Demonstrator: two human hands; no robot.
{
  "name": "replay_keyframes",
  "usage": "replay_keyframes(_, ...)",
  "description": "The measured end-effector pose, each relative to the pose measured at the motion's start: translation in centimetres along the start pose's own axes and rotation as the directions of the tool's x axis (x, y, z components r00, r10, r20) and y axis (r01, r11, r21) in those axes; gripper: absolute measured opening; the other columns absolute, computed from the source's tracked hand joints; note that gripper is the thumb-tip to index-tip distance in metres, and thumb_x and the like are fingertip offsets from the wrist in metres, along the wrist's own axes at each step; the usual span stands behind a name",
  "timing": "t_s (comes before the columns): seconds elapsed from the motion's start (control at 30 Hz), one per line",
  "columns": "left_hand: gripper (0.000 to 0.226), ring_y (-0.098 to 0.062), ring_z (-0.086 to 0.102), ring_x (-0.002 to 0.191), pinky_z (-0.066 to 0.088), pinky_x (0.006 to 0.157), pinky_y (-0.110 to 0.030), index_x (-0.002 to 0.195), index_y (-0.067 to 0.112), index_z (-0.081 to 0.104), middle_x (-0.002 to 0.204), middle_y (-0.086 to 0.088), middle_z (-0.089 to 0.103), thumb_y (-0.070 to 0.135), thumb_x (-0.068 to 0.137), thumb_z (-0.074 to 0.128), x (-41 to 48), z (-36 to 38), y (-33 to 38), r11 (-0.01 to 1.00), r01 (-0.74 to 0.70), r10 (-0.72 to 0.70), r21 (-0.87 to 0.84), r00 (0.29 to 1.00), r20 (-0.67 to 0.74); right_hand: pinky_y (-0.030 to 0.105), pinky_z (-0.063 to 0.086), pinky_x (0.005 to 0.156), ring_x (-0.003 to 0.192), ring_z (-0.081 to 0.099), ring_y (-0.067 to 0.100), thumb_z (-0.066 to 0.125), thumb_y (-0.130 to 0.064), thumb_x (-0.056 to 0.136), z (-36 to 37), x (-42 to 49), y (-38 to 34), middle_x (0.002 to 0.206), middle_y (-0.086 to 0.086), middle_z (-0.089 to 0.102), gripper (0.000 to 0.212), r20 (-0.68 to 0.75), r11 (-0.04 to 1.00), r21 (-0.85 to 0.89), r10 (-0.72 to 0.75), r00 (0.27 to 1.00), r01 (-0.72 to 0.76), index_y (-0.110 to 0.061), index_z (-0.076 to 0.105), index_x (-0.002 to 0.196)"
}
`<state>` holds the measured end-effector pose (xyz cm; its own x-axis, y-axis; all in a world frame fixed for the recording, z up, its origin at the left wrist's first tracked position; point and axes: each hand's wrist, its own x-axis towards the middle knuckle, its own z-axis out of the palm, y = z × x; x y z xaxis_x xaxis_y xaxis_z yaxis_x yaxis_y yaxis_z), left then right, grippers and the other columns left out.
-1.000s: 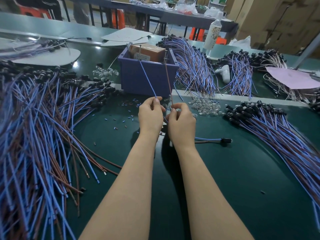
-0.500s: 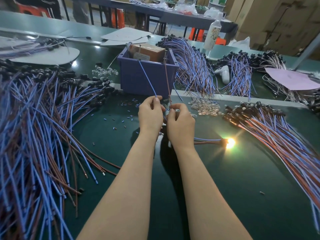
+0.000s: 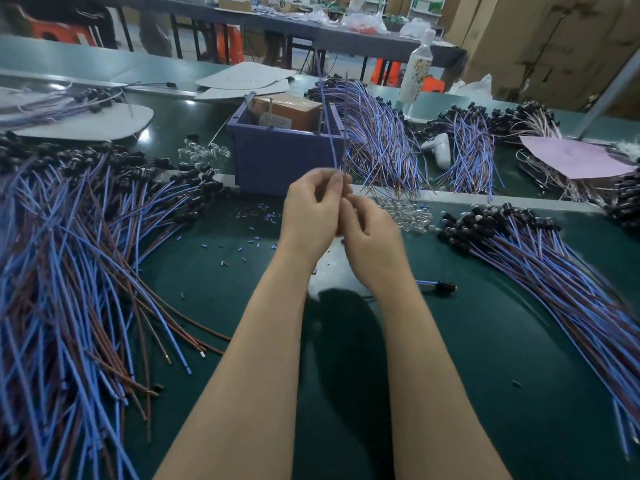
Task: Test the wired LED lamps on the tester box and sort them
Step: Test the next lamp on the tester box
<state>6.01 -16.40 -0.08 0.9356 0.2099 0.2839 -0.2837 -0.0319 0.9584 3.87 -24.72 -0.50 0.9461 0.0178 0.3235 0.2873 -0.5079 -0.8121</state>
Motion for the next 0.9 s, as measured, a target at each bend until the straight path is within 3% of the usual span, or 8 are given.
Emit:
replay_keyframes(0.13,0.014,0.009,0.055,0.063,0.044,0.063,-0.009,0.096,0.013,0.066,0.075,0.01,0.062,0.011,0.096,0.051,-0.3,1.6,5.7,0.971,-0.234,0.238,-0.042,0.964,0.118,0.028,0.043,0.077,0.082,0.055,0.019,0.054,-0.018,0.094,-4.4,0.2,-1.4,0.096,0.008,0.059,0.016,-0.073,0.971,-0.193,-0.161,0.984,0.144,-0.011,0.067,0.1)
replay_keyframes(0.3,0.019,-0.004,0.059,0.077,0.047,0.072,-0.016,0.108,0.01,0.067,0.093,0.004,0.065,0.016,0.096,0.053,-2.1,6.7,9.1,0.928,-0.365,0.371,-0.07,0.906,0.203,0.019,0.043,0.063,0.062,0.058,0.009,0.053,-0.011,0.09,-9.4,-0.1,-1.6,0.076,0.001,0.066,0.01,-0.406,0.987,-0.097,-0.159,0.9,0.13,-0.009,0.063,0.086)
replay_keyframes(0.37,0.023,-0.013,0.061,0.082,0.048,0.075,-0.026,0.11,0.013,0.065,0.095,-0.002,0.066,0.024,0.097,0.051,-2.5,8.6,8.0,0.934,-0.328,0.313,0.139,0.942,0.121,0.016,0.045,0.059,0.053,0.058,-0.001,0.053,-0.009,0.091,-11.1,-0.5,-0.8,0.066,-0.003,0.062,0.01,-0.594,0.993,0.064,-0.042,0.803,0.099,-0.012,0.057,0.083)
replay_keyframes(0.43,0.03,-0.026,0.062,0.093,0.047,0.08,-0.032,0.11,0.015,0.064,0.096,-0.006,0.067,0.035,0.098,0.044,-3.2,10.7,5.8,0.889,-0.206,0.136,0.409,0.972,0.194,0.019,0.048,0.053,0.046,0.058,0.001,0.05,-0.007,0.092,-12.6,-0.8,0.4,0.063,-0.002,0.06,0.013,-0.692,0.948,0.309,0.165,0.703,0.082,-0.011,0.054,0.081)
replay_keyframes(0.53,0.038,-0.029,0.066,0.075,0.052,0.066,-0.035,0.082,0.012,0.059,0.08,-0.016,0.068,0.036,0.101,0.036,-5.1,14.5,3.3,0.965,0.01,-0.123,0.263,0.9,0.418,0.022,0.048,0.045,0.041,0.056,0.011,0.045,-0.006,0.094,-14.4,-1.5,2.1,0.057,0.004,0.06,0.02,-0.644,0.73,0.665,0.455,0.615,0.156,-0.01,0.049,0.075)
replay_keyframes(0.63,0.034,-0.014,0.062,0.052,0.051,0.056,-0.026,0.072,0.015,0.054,0.063,-0.006,0.063,0.021,0.102,0.039,-5.7,18.0,2.5,0.97,0.228,-0.183,-0.085,0.914,0.363,0.019,0.046,0.043,0.042,0.057,0.011,0.045,-0.006,0.092,-15.6,-3.1,4.0,0.051,-0.001,0.061,0.017,-0.611,0.578,0.778,0.6,0.517,0.248,-0.009,0.05,0.076)
replay_keyframes(0.77,0.015,-0.026,0.062,0.082,0.046,0.078,-0.031,0.098,0.011,0.065,0.086,-0.009,0.068,0.012,0.095,0.05,-5.9,21.7,1.9,0.994,-0.032,-0.006,0.103,0.935,0.356,0.02,0.051,0.048,0.049,0.064,0.013,0.043,-0.008,0.094,-16.3,-5.4,7.4,0.06,0.004,0.066,0.018,-0.56,0.483,0.828,0.727,0.396,0.284,-0.007,0.051,0.078)
replay_keyframes(0.9,0.031,-0.033,0.057,0.095,0.036,0.072,-0.032,0.125,0.013,0.048,0.103,-0.016,0.064,0.017,0.095,0.053,-6.7,24.4,0.1,0.91,-0.171,-0.032,0.377,0.879,0.477,0.018,0.05,0.046,0.05,0.064,0.01,0.038,-0.018,0.1,-16.6,-6.6,10.5,0.065,0.005,0.067,0.032,-0.405,0.443,0.896,0.799,0.444,0.019,-0.007,0.058,0.078)
